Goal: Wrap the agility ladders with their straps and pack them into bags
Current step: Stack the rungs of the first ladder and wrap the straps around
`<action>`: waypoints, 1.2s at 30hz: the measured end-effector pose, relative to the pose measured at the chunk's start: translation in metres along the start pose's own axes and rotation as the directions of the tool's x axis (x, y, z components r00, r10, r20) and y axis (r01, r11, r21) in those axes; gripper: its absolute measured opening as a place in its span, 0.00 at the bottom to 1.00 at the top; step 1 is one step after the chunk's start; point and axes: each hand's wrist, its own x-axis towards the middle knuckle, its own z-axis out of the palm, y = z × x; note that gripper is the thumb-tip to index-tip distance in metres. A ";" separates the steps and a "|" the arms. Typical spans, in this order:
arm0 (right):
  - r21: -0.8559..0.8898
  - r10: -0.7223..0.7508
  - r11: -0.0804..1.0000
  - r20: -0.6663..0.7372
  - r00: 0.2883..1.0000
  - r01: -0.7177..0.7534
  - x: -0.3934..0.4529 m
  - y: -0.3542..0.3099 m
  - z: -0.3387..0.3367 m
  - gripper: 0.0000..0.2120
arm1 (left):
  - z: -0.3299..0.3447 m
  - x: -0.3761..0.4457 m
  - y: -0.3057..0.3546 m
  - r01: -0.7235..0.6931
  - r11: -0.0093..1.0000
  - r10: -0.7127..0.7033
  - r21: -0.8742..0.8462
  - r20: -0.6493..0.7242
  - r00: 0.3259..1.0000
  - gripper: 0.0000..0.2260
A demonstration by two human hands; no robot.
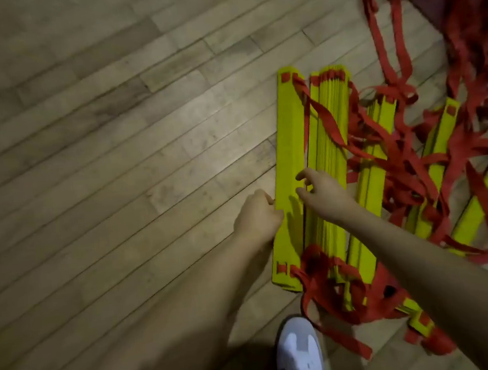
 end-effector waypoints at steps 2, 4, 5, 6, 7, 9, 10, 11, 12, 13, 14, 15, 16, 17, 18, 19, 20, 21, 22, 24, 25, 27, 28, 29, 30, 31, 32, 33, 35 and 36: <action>-0.032 0.015 0.999 -0.010 1.000 -0.016 0.010 0.015 0.017 0.19 | 0.024 0.014 -0.008 -0.046 0.985 0.041 0.166 0.031 0.999 0.17; -0.099 -0.011 0.995 -0.020 1.000 0.009 0.022 0.026 0.033 0.21 | 0.043 0.026 -0.016 -0.089 0.941 0.096 0.327 -0.004 0.995 0.24; -0.107 -0.032 0.994 -0.048 0.998 0.027 0.028 0.028 0.039 0.21 | 0.051 0.031 -0.020 -0.109 0.922 0.130 0.373 -0.032 0.991 0.26; -0.102 -0.044 0.994 -0.085 0.995 0.035 0.034 0.029 0.043 0.21 | 0.056 0.035 -0.021 -0.128 0.910 0.167 0.395 -0.065 0.984 0.27; -0.085 -0.051 0.996 -0.118 0.992 0.041 0.039 0.030 0.045 0.20 | 0.061 0.039 -0.023 -0.147 0.900 0.206 0.411 -0.103 0.973 0.29; -0.030 -0.055 0.998 -0.162 0.985 0.050 0.047 0.030 0.048 0.21 | 0.066 0.043 -0.025 -0.178 0.887 0.264 0.427 -0.151 0.953 0.31; 0.008 -0.046 0.999 -0.173 0.984 0.048 0.050 0.031 0.049 0.22 | 0.066 0.043 -0.025 -0.187 0.879 0.279 0.439 -0.153 0.948 0.33; 0.042 -0.046 0.998 -0.182 0.982 0.055 0.052 0.031 0.049 0.23 | 0.066 0.041 -0.025 -0.191 0.873 0.288 0.450 -0.158 0.945 0.34; 0.058 -0.066 0.995 -0.190 0.980 0.079 0.053 0.030 0.047 0.25 | 0.064 0.040 -0.026 -0.192 0.866 0.298 0.462 -0.168 0.940 0.34; 0.066 -0.080 0.993 -0.185 0.980 0.094 0.054 0.029 0.046 0.27 | 0.062 0.039 -0.027 -0.183 0.861 0.294 0.475 -0.171 0.940 0.35; 0.070 -0.099 0.991 -0.172 0.980 0.113 0.056 0.026 0.045 0.29 | 0.059 0.038 -0.029 -0.175 0.855 0.290 0.489 -0.170 0.942 0.35; 0.073 -0.122 0.988 -0.151 0.981 0.134 0.058 0.021 0.045 0.31 | 0.055 0.036 -0.031 -0.168 0.847 0.290 0.504 -0.173 0.941 0.35; 0.080 -0.142 0.985 -0.123 0.982 0.152 0.059 0.016 0.047 0.30 | 0.051 0.035 -0.034 -0.161 0.843 0.286 0.513 -0.175 0.942 0.34; 0.081 -0.156 0.983 -0.095 0.983 0.164 0.060 0.007 0.049 0.28 | 0.045 0.032 -0.038 -0.157 0.833 0.291 0.531 -0.177 0.940 0.33; 0.078 -0.162 0.983 -0.079 0.984 0.168 0.060 -0.001 0.053 0.25 | 0.040 0.030 -0.041 -0.150 0.819 0.287 0.553 -0.170 0.943 0.31; 0.088 -0.162 0.982 -0.077 0.984 0.168 0.060 -0.007 0.057 0.23 | 0.035 0.027 -0.044 -0.135 0.811 0.275 0.570 -0.167 0.947 0.29; 0.114 -0.167 0.978 -0.088 0.982 0.176 0.059 -0.015 0.060 0.20 | 0.031 0.025 -0.047 -0.118 0.812 0.259 0.572 -0.170 0.951 0.28; 0.139 -0.174 0.973 -0.102 0.980 0.187 0.058 -0.021 0.064 0.18 | 0.026 0.023 -0.050 -0.086 0.825 0.223 0.559 -0.180 0.958 0.26; 0.151 -0.192 0.966 -0.113 0.975 0.208 0.056 -0.029 0.069 0.16 | 0.018 0.020 -0.053 -0.048 0.842 0.182 0.538 -0.199 0.963 0.25; 0.160 -0.237 0.954 -0.110 0.965 0.252 0.052 -0.042 0.076 0.13 | 0.005 0.015 -0.059 0.001 0.851 0.142 0.526 -0.231 0.963 0.21; 0.158 -0.267 0.947 -0.094 0.959 0.279 0.051 -0.048 0.080 0.13 | -0.002 0.014 -0.063 0.017 0.839 0.141 0.543 -0.248 0.958 0.18; 0.144 -0.328 0.933 -0.044 0.944 0.331 0.047 -0.059 0.090 0.13 | -0.015 0.009 -0.077 0.048 0.816 0.143 0.576 -0.282 0.949 0.14; 0.128 -0.360 0.925 -0.011 0.933 0.358 0.045 -0.065 0.095 0.14 | -0.021 0.005 -0.084 0.063 0.813 0.138 0.579 -0.296 0.945 0.12; 0.105 -0.384 0.919 0.021 0.923 0.380 0.043 -0.068 0.098 0.16 | -0.025 0.003 -0.088 0.070 0.816 0.133 0.574 -0.303 0.944 0.10; 0.084 -0.421 0.906 0.059 0.905 0.415 0.039 -0.074 0.102 0.17 | -0.030 -0.002 -0.097 0.085 0.831 0.115 0.550 -0.318 0.941 0.10; 0.079 -0.457 0.889 0.088 0.885 0.451 0.034 -0.081 0.106 0.19 | -0.037 -0.008 -0.104 0.098 0.851 0.098 0.515 -0.340 0.935 0.09; 0.101 -0.478 0.877 0.100 0.872 0.469 0.032 -0.083 0.109 0.21 | -0.043 -0.011 -0.108 0.105 0.867 0.089 0.487 -0.358 0.929 0.09; 0.141 -0.493 0.867 0.104 0.864 0.478 0.027 -0.086 0.110 0.22 | -0.051 -0.015 -0.112 0.105 0.875 0.094 0.472 -0.379 0.921 0.09; 0.224 -0.505 0.848 0.068 0.861 0.480 0.015 -0.098 0.116 0.23 | -0.074 -0.024 -0.120 0.087 0.881 0.132 0.466 -0.418 0.899 0.12; 0.270 -0.505 0.835 0.030 0.863 0.479 0.009 -0.104 0.119 0.23 | -0.085 -0.027 -0.123 0.071 0.884 0.153 0.462 -0.431 0.889 0.13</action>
